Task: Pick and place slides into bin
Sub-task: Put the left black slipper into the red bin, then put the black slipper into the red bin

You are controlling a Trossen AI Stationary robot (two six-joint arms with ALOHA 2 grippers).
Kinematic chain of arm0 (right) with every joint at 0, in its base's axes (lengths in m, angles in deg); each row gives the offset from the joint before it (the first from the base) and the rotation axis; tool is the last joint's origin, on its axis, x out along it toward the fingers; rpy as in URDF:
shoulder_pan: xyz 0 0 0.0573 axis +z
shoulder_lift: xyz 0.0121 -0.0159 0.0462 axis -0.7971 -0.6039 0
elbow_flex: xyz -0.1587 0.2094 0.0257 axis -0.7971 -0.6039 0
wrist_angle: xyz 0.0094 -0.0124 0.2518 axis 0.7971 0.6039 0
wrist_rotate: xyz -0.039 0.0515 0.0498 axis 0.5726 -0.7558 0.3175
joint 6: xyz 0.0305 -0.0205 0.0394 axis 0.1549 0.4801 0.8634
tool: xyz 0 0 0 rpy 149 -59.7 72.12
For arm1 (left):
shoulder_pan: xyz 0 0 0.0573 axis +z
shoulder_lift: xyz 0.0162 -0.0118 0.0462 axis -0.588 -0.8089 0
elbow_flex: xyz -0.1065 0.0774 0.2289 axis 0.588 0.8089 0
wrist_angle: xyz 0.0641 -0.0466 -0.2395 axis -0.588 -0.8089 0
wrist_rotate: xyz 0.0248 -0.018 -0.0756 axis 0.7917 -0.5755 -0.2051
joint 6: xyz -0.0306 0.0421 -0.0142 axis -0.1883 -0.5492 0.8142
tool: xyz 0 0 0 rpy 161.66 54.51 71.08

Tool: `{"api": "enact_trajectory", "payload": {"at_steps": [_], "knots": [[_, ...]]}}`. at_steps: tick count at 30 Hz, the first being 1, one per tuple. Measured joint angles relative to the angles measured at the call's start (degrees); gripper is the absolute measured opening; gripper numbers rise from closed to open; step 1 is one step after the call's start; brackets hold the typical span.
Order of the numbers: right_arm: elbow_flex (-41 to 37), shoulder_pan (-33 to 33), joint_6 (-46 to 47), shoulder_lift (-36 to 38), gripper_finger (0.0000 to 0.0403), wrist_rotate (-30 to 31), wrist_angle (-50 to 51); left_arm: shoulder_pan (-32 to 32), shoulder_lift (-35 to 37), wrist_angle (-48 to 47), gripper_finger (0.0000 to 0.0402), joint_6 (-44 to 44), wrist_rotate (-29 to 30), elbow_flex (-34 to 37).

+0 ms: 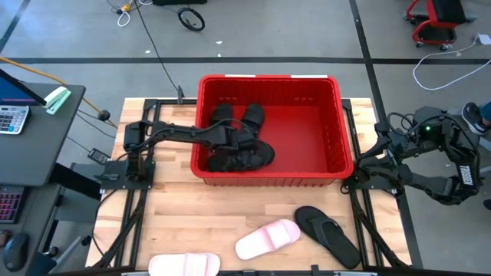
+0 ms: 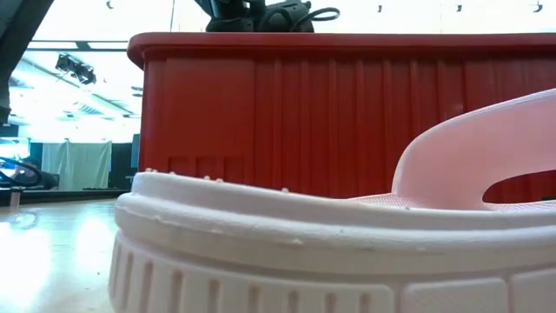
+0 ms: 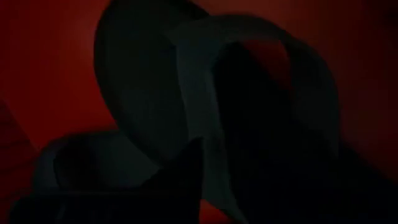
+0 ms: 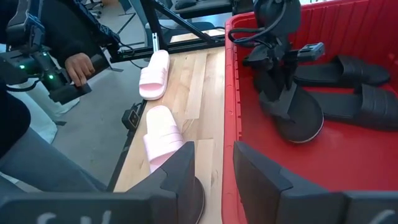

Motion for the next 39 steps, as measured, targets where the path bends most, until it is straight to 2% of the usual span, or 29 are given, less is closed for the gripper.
{"api": "enact_trajectory", "payload": {"at_steps": [5,9,14,18,21,25,29,33,36,39], "knots": [[0.0,0.0,0.0,0.0,0.0116,0.0,0.0,-0.9,0.0,1.9,0.0147,0.5,0.1,0.0],[0.0,0.0,0.0,0.0,0.0116,0.0,0.0,-2.2,-0.2,2.3,0.0186,1.7,4.0,-1.7],[0.0,0.0,0.0,0.0,0.0116,0.0,0.0,-4.8,-0.2,2.6,0.0225,-3.1,13.5,-10.4],[0.0,0.0,2.2,0.0,0.0116,0.0,-0.1,-5.1,-0.2,2.5,0.0244,-1.4,14.9,-20.6],[0.0,0.0,6.5,0.0,0.0116,0.0,-0.4,-4.2,-0.1,2.6,0.0251,5.8,15.2,-29.1],[0.0,0.0,12.0,0.0,0.0116,-0.6,-0.4,-3.4,0.0,2.7,0.0249,22.3,14.8,-38.7],[0.0,0.0,12.6,0.0,0.0116,-7.8,-0.4,-3.3,0.0,2.7,0.0238,35.5,12.4,-45.7],[0.0,0.0,12.4,0.0,0.0112,-13.9,5.1,-3.9,0.1,4.6,0.0225,43.3,9.4,-47.8],[-0.1,0.0,8.3,0.0,0.0108,-14.6,12.9,-4.9,0.0,5.9,0.0215,50.5,8.2,-47.8],[-0.7,0.0,6.8,1.5,0.0106,-14.9,11.8,-6.4,-1.1,6.8,0.0208,57.1,6.3,-47.8]]}}
